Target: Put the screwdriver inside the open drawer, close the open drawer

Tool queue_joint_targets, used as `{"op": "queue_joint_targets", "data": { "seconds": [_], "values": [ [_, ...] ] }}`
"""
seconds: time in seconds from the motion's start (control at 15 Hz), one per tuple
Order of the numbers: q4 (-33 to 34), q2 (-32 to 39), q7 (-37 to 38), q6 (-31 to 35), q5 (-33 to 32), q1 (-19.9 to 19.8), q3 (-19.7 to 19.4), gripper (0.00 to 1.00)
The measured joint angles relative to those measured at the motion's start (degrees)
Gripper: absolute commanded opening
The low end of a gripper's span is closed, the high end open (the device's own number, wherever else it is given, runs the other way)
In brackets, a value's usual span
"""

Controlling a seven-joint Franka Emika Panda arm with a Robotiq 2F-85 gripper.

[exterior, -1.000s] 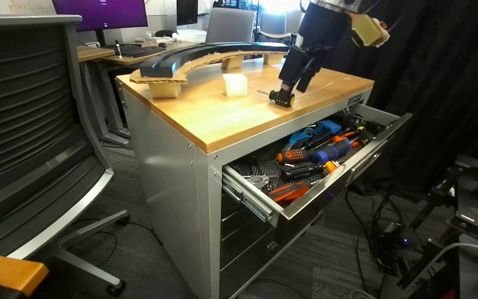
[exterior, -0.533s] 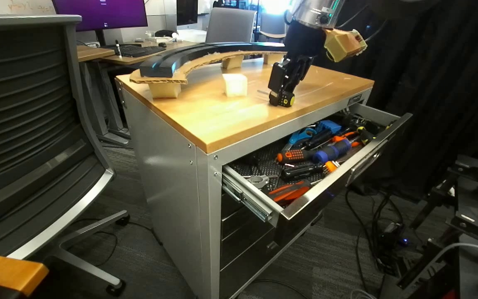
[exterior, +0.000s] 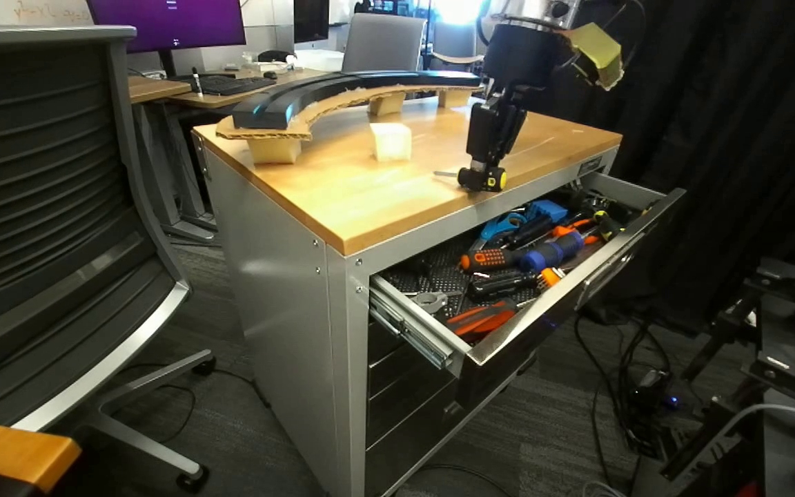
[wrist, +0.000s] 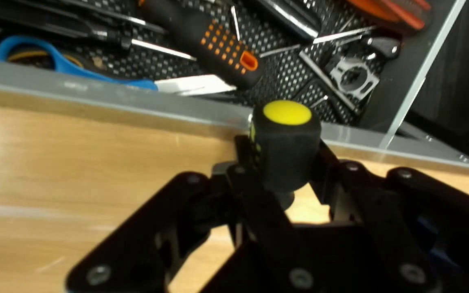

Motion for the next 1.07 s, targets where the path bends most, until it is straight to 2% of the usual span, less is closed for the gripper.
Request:
{"op": "queue_joint_targets", "data": {
  "seconds": [0.13, 0.2, 0.4, 0.6, 0.87, 1.07],
  "values": [
    [-1.3, -1.6, 0.1, -3.5, -1.6, 1.0, -0.1, 0.10],
    [-2.2, -2.2, 0.7, -3.7, -3.1, 1.7, -0.4, 0.55],
    [-5.2, -3.5, 5.2, 0.6, -8.5, 4.0, -1.2, 0.74],
    [-7.2, -3.5, 8.7, 4.0, -10.4, 5.6, -1.5, 0.99],
    [-9.6, -4.3, 11.2, 3.2, -10.4, 5.9, -1.8, 1.00],
    [-12.5, -7.7, 12.6, -7.4, -10.0, 5.9, -1.9, 1.00]
  ]
}}
